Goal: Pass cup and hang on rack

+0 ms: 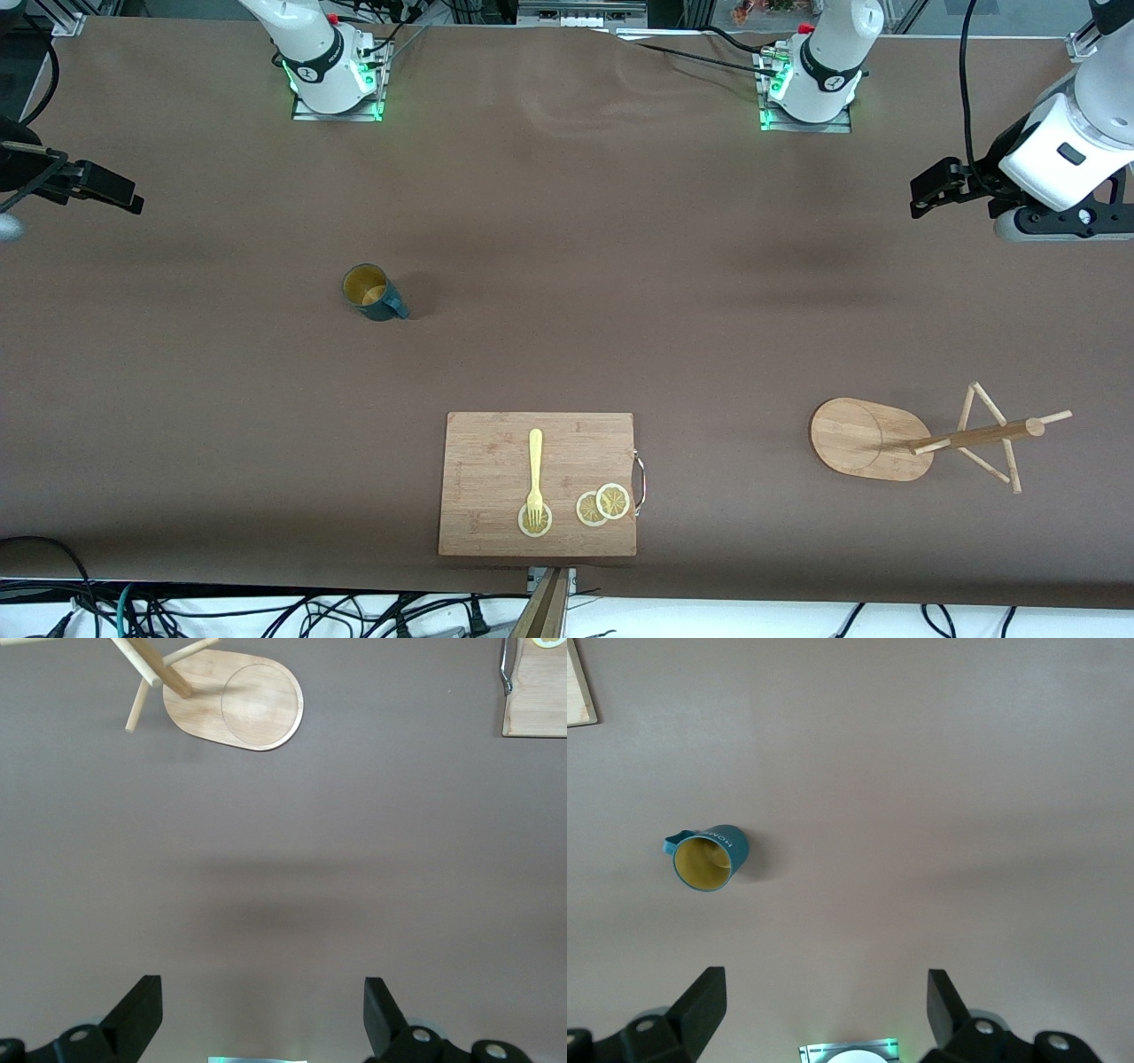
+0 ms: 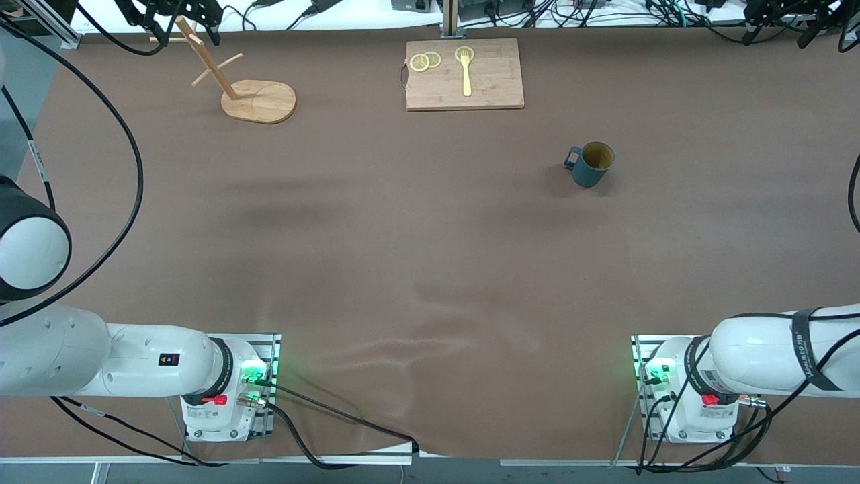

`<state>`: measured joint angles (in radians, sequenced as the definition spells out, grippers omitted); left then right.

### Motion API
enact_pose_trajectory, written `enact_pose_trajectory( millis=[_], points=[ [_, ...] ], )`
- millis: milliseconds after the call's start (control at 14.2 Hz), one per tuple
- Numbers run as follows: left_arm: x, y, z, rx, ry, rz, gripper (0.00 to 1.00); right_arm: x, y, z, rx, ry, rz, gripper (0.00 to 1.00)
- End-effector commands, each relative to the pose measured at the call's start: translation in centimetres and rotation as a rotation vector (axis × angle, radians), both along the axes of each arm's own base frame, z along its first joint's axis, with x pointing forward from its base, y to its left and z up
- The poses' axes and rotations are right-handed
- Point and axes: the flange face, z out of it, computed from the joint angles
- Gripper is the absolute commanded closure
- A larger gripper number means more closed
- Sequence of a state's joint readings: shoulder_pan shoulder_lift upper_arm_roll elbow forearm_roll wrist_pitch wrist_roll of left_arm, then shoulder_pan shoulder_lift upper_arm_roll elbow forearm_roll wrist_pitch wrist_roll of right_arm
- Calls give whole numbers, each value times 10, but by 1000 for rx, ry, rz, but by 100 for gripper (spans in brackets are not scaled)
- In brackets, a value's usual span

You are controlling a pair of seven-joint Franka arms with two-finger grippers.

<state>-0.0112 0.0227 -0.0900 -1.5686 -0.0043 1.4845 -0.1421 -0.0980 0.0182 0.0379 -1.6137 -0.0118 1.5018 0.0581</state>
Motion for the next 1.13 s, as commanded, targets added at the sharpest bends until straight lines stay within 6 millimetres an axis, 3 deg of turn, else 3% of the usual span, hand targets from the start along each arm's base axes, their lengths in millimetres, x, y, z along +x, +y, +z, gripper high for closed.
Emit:
enact_pose_trajectory(
  millis=[0,707,848,1060],
  points=[
    [0,4,1,-2,10,2,0,-1,8,0,11,-10,13,0],
    [0,2,3,-3,5,2,0,-2,15,-10,14,58,28,0],
    [0,2,4,-3,4,3,0,-10,14,-25,17,168,28,0],
    [0,2,3,-3,6,4,0,10,5,-62,31,227,12,0]
  ],
)
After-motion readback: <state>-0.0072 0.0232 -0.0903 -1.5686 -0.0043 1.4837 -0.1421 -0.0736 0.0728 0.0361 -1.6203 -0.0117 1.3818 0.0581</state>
